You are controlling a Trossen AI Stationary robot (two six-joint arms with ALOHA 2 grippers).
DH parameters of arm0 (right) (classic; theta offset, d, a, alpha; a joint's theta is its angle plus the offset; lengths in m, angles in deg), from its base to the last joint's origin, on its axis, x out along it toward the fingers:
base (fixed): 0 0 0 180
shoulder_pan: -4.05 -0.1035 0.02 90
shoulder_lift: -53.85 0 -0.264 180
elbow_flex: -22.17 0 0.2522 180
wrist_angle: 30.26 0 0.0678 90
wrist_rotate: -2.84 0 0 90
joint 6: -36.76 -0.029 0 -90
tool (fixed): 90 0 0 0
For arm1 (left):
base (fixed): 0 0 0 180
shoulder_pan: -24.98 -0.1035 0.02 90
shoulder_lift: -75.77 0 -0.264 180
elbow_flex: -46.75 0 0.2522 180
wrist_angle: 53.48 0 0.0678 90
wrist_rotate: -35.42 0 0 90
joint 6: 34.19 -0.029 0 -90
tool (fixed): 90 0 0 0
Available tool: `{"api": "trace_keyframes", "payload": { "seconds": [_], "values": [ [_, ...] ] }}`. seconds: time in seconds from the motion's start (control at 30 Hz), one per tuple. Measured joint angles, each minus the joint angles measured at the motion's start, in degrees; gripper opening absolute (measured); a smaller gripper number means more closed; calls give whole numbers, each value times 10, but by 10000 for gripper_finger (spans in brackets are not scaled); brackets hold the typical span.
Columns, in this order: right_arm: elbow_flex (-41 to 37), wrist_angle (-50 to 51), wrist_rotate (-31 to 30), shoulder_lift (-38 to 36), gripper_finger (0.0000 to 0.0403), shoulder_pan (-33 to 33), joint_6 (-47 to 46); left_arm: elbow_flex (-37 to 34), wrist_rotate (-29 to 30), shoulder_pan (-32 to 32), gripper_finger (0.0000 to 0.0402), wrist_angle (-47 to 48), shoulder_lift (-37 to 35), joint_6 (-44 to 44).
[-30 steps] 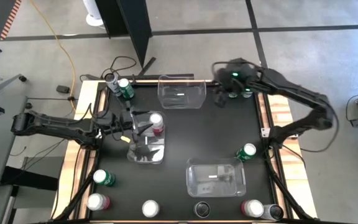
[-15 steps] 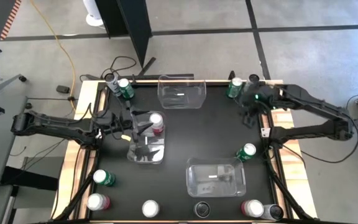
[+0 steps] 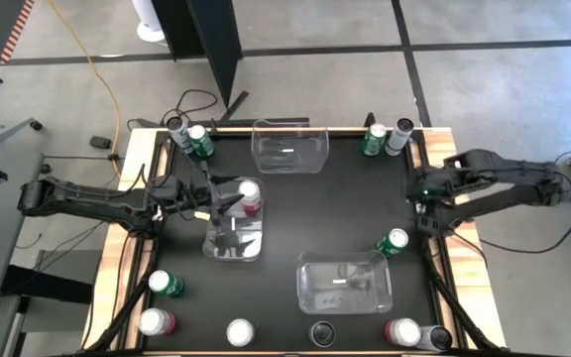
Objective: Sort soda cans
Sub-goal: Put the green soda can into the top transparent bin
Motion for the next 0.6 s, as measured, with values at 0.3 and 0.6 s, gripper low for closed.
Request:
{"api": "trace_keyframes", "payload": {
  "seconds": [0.3, 0.6],
  "values": [
    [0, -1, -8, -5, 364, -115, -101, 0, 0, 0, 295, -8, 0, -6],
    [-3, -10, -78, 8, 361, -207, -183, 0, 0, 0, 295, -35, 0, -25]
  ]
}}
